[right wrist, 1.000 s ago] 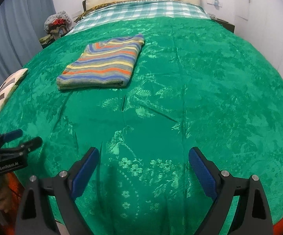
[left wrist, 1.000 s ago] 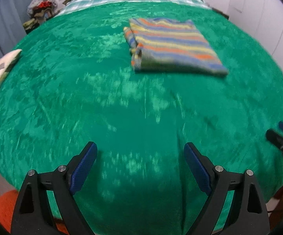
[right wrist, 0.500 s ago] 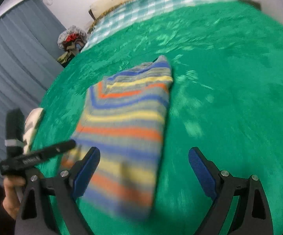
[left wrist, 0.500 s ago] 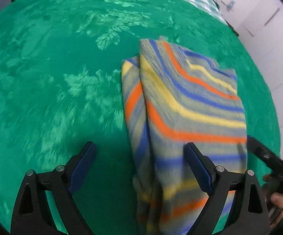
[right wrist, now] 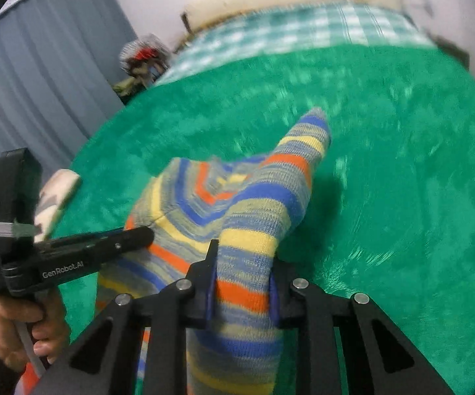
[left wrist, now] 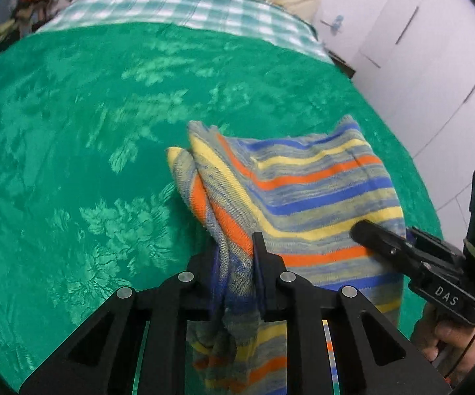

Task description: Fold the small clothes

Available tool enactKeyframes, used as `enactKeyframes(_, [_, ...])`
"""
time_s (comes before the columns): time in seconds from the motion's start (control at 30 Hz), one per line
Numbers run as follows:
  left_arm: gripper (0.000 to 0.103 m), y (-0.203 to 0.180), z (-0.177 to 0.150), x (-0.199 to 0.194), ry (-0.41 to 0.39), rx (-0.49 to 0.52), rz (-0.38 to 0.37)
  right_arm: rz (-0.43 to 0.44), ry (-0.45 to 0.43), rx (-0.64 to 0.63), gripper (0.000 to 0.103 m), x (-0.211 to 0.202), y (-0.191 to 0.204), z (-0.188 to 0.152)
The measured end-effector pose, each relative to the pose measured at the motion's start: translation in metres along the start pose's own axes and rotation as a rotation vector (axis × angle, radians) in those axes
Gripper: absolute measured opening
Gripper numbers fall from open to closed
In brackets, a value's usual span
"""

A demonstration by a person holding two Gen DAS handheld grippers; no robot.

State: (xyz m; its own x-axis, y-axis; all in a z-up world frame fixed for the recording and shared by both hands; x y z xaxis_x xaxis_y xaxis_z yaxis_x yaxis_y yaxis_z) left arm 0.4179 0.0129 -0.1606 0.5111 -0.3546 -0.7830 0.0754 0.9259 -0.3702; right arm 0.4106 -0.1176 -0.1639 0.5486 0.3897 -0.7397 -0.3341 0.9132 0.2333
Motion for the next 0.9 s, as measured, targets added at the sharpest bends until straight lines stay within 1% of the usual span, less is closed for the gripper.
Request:
enactKeyframes(0.03, [0.021, 0.000, -0.003, 0.002, -0.007, 0.003, 0.014, -0.005, 0.000, -0.005, 0.024, -0.002, -0.002, 0.001])
enactKeyframes(0.07, [0.028, 0.005, -0.006, 0.010, -0.005, -0.001, 0.048, -0.007, 0.006, -0.005, 0.025, 0.000, -0.004, 0.000])
enactKeyframes(0.1, [0.043, 0.017, -0.012, 0.021, 0.009, -0.010, 0.105, -0.006, 0.021, 0.004, 0.027, 0.004, -0.009, -0.004])
enactKeyframes(0.13, [0.061, 0.028, -0.016, 0.026, 0.024, -0.017, 0.158, -0.005, 0.068, 0.026, 0.039, 0.015, -0.017, -0.013])
enactKeyframes(0.17, [0.062, 0.044, -0.027, 0.029, 0.048, -0.027, 0.248, -0.037, 0.124, 0.041, 0.051, 0.022, -0.026, -0.025])
enactKeyframes(0.2, [0.062, 0.055, -0.038, 0.022, 0.043, -0.026, 0.291, -0.111, 0.163, 0.049, 0.076, 0.022, -0.039, -0.038])
enactKeyframes(0.23, [0.064, 0.059, -0.047, 0.010, 0.019, -0.008, 0.297, -0.147, 0.158, 0.046, 0.079, 0.015, -0.044, -0.043])
enactKeyframes(0.27, [0.066, 0.060, -0.056, -0.005, -0.007, 0.020, 0.312, -0.163, 0.147, 0.035, 0.079, 0.005, -0.045, -0.046])
enactKeyframes(0.3, [0.075, 0.059, -0.065, -0.022, -0.034, 0.051, 0.343, -0.182, 0.131, 0.007, 0.079, -0.013, -0.041, -0.052])
enactKeyframes(0.33, [0.088, 0.056, -0.071, -0.035, -0.059, 0.076, 0.371, -0.202, 0.126, -0.016, 0.080, -0.025, -0.037, -0.057])
enactKeyframes(0.37, [0.095, 0.052, -0.082, -0.055, -0.100, 0.113, 0.408, -0.227, 0.125, -0.042, 0.084, -0.038, -0.031, -0.062])
enactKeyframes(0.4, [0.103, 0.046, -0.086, -0.070, -0.129, 0.137, 0.431, -0.256, 0.124, -0.076, 0.085, -0.056, -0.021, -0.072])
enactKeyframes(0.43, [0.102, 0.036, -0.101, -0.092, -0.165, 0.161, 0.449, -0.259, 0.126, -0.092, 0.086, -0.067, -0.013, -0.078])
enactKeyframes(0.47, [0.102, 0.030, -0.107, -0.102, -0.170, 0.172, 0.458, -0.256, 0.133, -0.106, 0.086, -0.080, -0.010, -0.089])
enactKeyframes(0.5, [0.102, 0.023, -0.120, -0.115, -0.158, 0.177, 0.483, -0.255, 0.143, -0.117, 0.087, -0.093, 0.001, -0.099])
enactKeyframes(0.53, [0.102, 0.022, -0.124, -0.121, -0.152, 0.174, 0.505, -0.254, 0.151, -0.121, 0.090, -0.104, 0.010, -0.109])
enactKeyframes(0.57, [0.102, 0.019, -0.134, -0.132, -0.144, 0.161, 0.555, -0.247, 0.156, -0.120, 0.093, -0.114, 0.021, -0.118])
enactKeyframes(0.6, [0.102, 0.018, -0.142, -0.141, -0.141, 0.148, 0.582, -0.237, 0.158, -0.115, 0.093, -0.126, 0.031, -0.127])
enactKeyframes(0.63, [0.102, 0.016, -0.154, -0.151, -0.120, 0.126, 0.596, -0.230, 0.161, -0.108, 0.093, -0.137, 0.041, -0.135])
enactKeyframes(0.7, [0.102, 0.013, -0.171, -0.159, -0.053, 0.105, 0.569, -0.231, 0.162, -0.098, 0.094, -0.157, 0.056, -0.148])
enactKeyframes(0.73, [0.102, 0.012, -0.175, -0.162, -0.036, 0.101, 0.553, -0.237, 0.161, -0.093, 0.094, -0.166, 0.064, -0.154])
enactKeyframes(0.83, [0.102, 0.004, -0.195, -0.186, -0.020, 0.070, 0.498, -0.238, 0.170, -0.083, 0.094, -0.190, 0.082, -0.169])
enactKeyframes(0.9, [0.102, -0.003, -0.203, -0.196, -0.021, 0.059, 0.484, -0.238, 0.181, -0.080, 0.094, -0.201, 0.090, -0.177])
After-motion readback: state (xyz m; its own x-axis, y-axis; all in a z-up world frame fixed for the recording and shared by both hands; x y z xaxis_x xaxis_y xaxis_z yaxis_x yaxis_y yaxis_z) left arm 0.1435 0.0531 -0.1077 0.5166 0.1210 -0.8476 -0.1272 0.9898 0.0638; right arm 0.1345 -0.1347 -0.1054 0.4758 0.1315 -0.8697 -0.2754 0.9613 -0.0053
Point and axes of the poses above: each gripper's, at about its wrist camera, not at the fingertips, and x roughly the way its jaws point, y to its left, z to its top, the point moved 9 cm from there along x, roughly the way its jaws point, and after that the axes turned 8 degrees about -x, right-handed, at the moved point
